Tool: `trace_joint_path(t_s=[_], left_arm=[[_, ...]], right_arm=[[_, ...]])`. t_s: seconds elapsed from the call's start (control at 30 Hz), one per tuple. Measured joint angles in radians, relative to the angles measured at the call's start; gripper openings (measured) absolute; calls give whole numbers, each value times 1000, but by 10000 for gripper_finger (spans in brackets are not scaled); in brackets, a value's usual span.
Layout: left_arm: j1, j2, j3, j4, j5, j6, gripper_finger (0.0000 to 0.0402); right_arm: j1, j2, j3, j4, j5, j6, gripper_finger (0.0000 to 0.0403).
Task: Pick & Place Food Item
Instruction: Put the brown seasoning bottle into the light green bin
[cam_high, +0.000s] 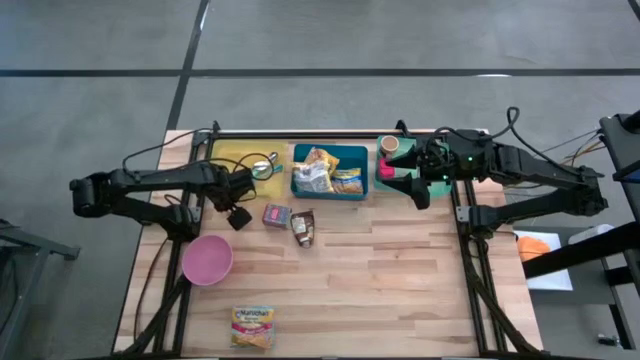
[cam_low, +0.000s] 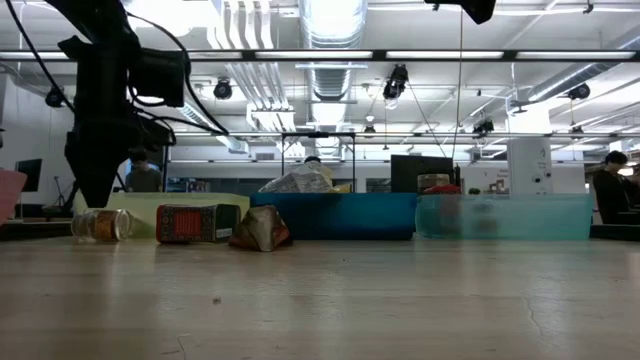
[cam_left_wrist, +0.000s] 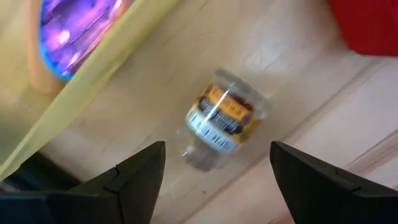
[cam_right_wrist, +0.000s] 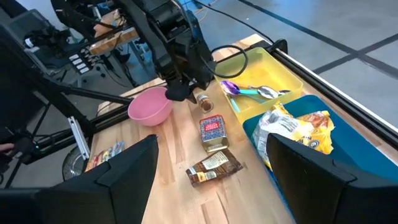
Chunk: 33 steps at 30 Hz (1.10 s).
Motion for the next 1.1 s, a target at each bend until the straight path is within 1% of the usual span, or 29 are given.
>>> trace_joint_path(t_s=[0.17,0.4,0.6,0.73,0.87,1.0,1.1], left_arm=[[-26,74,-1,45,16,30,298],[-54,193,0,50,29,41,298],[-59,207,1,97,28,23,298],[-59,201,9,108,39,-53,298],[-59,200,10,108,103,-148,298],[-55,200,13,108,162,-295,298],[-55,200,33,108,195,-376,298]], right_arm=[[7,0,0,0,0,-1,294],[14,0,0,1,0,2,294],[14,0,0,1,0,5,294],[14,0,0,0,0,6,294],[14,0,0,0,0,6,294],[14,0,0,0,0,5,294],[14,0,0,0,0,4,294]])
